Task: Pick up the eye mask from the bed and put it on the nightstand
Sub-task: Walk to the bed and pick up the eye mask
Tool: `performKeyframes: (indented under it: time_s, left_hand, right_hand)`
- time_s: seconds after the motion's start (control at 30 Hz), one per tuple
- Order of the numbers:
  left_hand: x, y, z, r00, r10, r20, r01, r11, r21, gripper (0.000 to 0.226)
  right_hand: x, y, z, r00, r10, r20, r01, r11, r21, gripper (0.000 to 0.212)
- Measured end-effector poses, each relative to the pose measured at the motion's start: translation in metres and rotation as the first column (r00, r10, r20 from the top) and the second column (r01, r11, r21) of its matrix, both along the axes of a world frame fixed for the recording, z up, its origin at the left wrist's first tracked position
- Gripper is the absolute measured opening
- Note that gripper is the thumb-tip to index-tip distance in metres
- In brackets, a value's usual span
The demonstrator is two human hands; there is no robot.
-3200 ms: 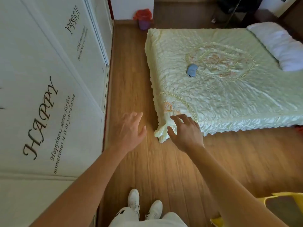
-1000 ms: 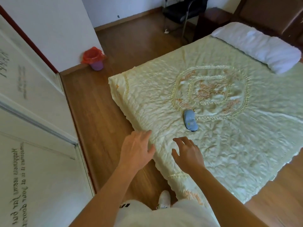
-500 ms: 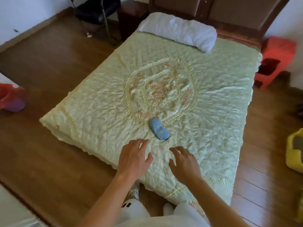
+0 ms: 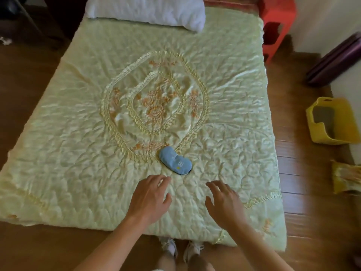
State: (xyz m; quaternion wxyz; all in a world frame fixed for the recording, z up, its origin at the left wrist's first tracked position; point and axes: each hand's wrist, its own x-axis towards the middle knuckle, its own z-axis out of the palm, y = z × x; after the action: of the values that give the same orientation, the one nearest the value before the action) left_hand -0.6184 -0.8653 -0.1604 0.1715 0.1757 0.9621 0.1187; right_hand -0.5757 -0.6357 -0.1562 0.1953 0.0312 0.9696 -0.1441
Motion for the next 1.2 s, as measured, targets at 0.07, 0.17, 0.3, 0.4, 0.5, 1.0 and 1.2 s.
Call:
performKeyframes:
  time_s: [0.07, 0.17, 0.3, 0.4, 0.5, 1.0, 1.2]
  left_hand:
    - [-0.014, -0.002, -0.029, 1.000, -0.031, 0.007, 0.031, 0.999, -0.011, 0.046]
    - [-0.032, -0.004, -0.083, 0.998, -0.062, 0.033, 0.063, 0.998, -0.024, 0.045]
    - [-0.058, -0.004, -0.161, 0.993, -0.120, 0.021, 0.121, 0.991, -0.056, 0.044]
    - [-0.077, -0.001, -0.217, 0.988, -0.151, 0.031, 0.153, 0.985, -0.083, 0.051]
    - [-0.095, -0.002, -0.264, 0.986, -0.166, 0.026, 0.167, 0.979, -0.116, 0.059]
    - [-0.158, 0.012, -0.328, 0.908, -0.369, -0.201, 0.370, 0.928, -0.033, 0.043]
    - [-0.159, 0.026, -0.320, 0.926, -0.288, -0.242, 0.273, 0.957, -0.094, 0.034]
  right_hand:
    - [-0.014, 0.001, -0.028, 1.000, -0.018, 0.012, 0.018, 1.000, -0.023, 0.044]
    - [-0.035, 0.003, -0.079, 1.000, -0.017, 0.019, 0.018, 0.999, -0.046, 0.043]
    - [-0.058, -0.007, -0.156, 1.000, 0.023, 0.019, -0.021, 0.998, -0.062, 0.043]
    - [-0.070, -0.020, -0.208, 0.994, 0.113, 0.011, -0.113, 0.993, -0.045, 0.049]
    - [-0.081, -0.033, -0.253, 0.986, 0.168, -0.005, -0.168, 0.985, -0.031, 0.056]
    - [-0.109, -0.055, -0.342, 0.949, 0.154, -0.277, -0.114, 0.982, 0.153, 0.054]
    - [-0.122, -0.053, -0.323, 0.934, 0.104, -0.341, -0.060, 0.989, 0.137, 0.019]
